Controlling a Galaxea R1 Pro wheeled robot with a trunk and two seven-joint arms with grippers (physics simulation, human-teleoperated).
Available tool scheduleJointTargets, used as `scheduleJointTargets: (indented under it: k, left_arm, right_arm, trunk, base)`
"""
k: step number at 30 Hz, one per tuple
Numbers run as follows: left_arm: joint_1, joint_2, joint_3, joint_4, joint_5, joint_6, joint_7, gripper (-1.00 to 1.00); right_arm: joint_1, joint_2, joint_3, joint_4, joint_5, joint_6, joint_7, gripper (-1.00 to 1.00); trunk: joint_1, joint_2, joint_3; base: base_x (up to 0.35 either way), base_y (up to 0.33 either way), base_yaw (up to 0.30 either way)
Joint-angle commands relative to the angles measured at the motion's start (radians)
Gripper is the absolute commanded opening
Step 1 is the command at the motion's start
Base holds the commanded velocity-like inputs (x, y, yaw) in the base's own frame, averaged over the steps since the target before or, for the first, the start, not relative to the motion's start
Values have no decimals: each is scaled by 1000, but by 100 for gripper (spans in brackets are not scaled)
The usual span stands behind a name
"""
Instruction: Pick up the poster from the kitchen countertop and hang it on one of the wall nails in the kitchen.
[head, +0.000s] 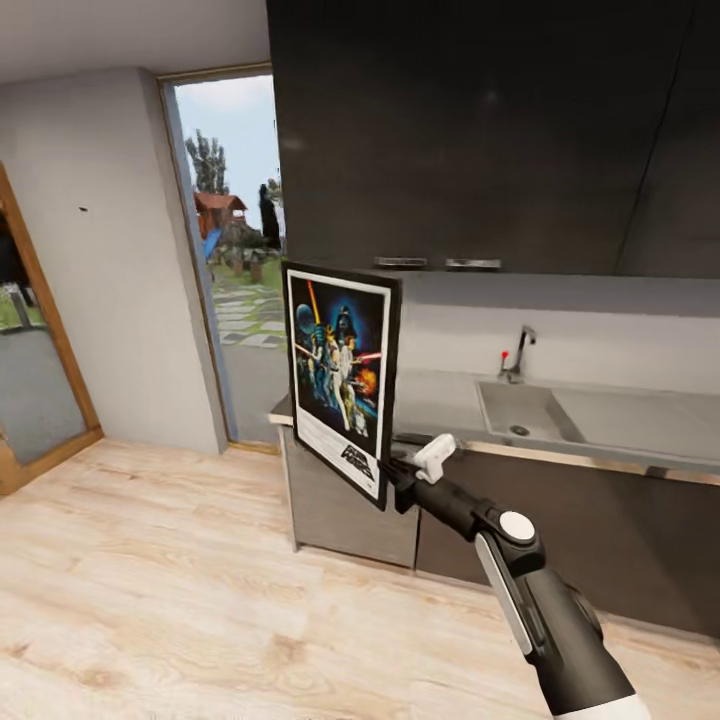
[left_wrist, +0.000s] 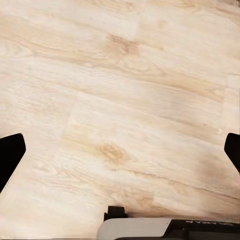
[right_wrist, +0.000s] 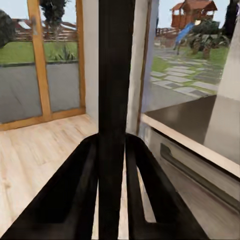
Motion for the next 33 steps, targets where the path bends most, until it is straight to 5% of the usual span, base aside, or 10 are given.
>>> scheduleJointTargets:
  k: [1,3,8,12,18,33]
  left_arm:
    - [0,0,3,-1,0,0,-6,100]
    - [0,0,3,-1,0,0,-6,100]
    - [0,0,3,-1,0,0,-6,100]
    - [0,0,3,-1,0,0,-6,100]
    - [0,0,3,-1,0,2,-6,100]
    - [0,0,3,-1,-1,2,-6,100]
  right_arm:
    - [0,-1,-1,0,1,8,25,-100]
    - [0,-10,-2,1,5,8,37,-100]
    - [0,-84,-9,3,8,10,117,-100]
    - [0,-103,-62,6,8,11,188,-100]
    - [0,-108,-109,6,8,12,253,-100]
    - [0,-107,-114,6,6,12,266,-100]
  trunk:
    - [0,-1,0]
    - [0,-1,0]
    - [0,-1,0]
    - [0,-1,0]
    - [0,-1,0]
    - [0,-1,0]
  base:
    - [-28,286,291]
    - [-23,287,291]
    - [-7,289,291]
    - [-1,290,291]
    - [0,293,291]
    - [33,307,173]
